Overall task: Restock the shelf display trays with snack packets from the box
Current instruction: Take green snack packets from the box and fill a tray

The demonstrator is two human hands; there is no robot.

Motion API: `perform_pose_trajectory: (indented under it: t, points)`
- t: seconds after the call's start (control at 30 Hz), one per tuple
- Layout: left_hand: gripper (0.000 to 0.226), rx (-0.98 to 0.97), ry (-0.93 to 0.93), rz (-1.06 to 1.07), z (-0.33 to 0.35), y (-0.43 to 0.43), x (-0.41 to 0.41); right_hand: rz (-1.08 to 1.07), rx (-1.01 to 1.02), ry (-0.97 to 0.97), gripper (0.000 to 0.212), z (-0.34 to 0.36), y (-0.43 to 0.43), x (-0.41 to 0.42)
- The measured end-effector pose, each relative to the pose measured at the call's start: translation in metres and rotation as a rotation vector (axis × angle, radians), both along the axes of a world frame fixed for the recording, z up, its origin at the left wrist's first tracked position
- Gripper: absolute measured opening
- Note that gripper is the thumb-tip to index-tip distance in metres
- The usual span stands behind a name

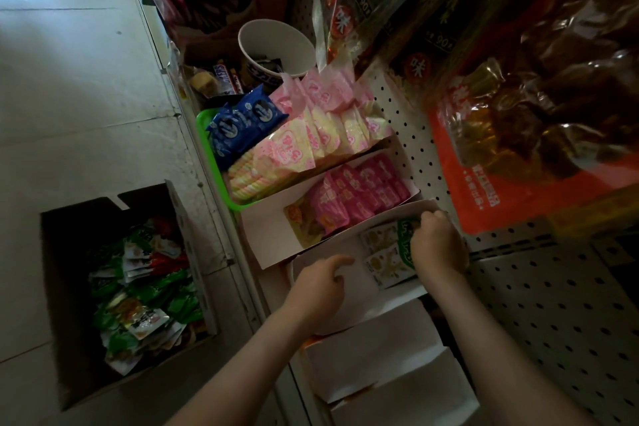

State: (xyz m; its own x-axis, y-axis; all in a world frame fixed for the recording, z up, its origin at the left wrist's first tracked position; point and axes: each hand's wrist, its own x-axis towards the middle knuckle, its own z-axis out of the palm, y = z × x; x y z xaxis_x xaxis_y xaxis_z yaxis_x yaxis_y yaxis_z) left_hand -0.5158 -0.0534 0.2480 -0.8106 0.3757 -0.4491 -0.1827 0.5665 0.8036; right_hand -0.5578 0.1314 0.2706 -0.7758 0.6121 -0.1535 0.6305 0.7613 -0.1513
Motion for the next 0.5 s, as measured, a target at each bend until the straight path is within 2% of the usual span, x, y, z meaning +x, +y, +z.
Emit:
perform_pose_trajectory:
  t: [0.07, 0.13, 0.23, 0.3, 0.33, 0.4, 0.5]
  points:
    - [0.044, -0.025, 0.014, -0.032, -0.002, 0.001, 0.000, -0.029, 0.053, 0.023, 0.034, -0.007, 0.007, -0.002]
    - [0.044, -0.040, 0.024, -0.044, -0.003, 0.002, -0.001, -0.032, 0.035, -0.035, 0.030, -0.007, 0.008, -0.002]
    - [0.044, -0.057, 0.028, -0.049, -0.005, 0.006, -0.002, -0.007, -0.140, -0.023, 0.027, -0.004, 0.005, -0.002]
    - [0.044, -0.060, 0.032, -0.060, -0.005, 0.008, -0.001, 0.038, -0.171, 0.007, 0.028, -0.003, 0.000, 0.003]
    - [0.045, -0.062, 0.031, -0.074, -0.005, 0.012, 0.000, 0.040, -0.149, 0.066, 0.027, -0.006, 0.002, 0.005]
    - [0.048, -0.063, 0.018, -0.097, -0.003, 0.018, 0.000, 0.106, 0.029, 0.075, 0.026, 0.000, -0.001, 0.010]
    - [0.055, -0.045, 0.005, -0.126, 0.003, 0.032, -0.004, 0.248, 0.216, -0.086, 0.030, 0.014, -0.004, 0.019]
